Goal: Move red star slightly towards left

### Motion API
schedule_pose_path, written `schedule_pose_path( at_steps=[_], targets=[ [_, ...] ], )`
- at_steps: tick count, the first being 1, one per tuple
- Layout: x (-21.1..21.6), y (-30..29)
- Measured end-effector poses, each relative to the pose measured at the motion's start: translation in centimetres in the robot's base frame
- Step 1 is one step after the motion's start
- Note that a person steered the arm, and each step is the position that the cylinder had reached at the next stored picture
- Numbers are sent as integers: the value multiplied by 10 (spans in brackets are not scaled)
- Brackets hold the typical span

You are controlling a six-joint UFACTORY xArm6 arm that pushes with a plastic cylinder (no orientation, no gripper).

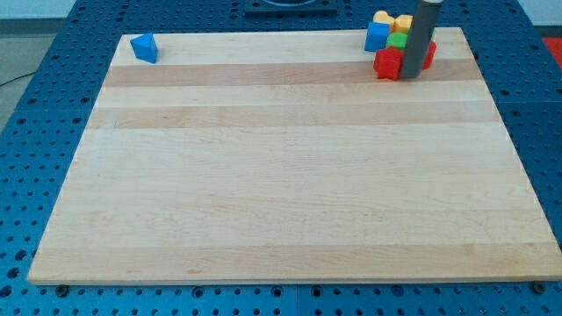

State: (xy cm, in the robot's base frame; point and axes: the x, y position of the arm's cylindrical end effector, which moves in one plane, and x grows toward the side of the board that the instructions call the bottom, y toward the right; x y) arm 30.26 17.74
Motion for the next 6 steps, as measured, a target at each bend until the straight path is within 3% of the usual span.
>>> schedule_pose_path(
  at_steps=[2,6],
  targets=[
    [-2,-49],
    [-25,-24]
  ],
)
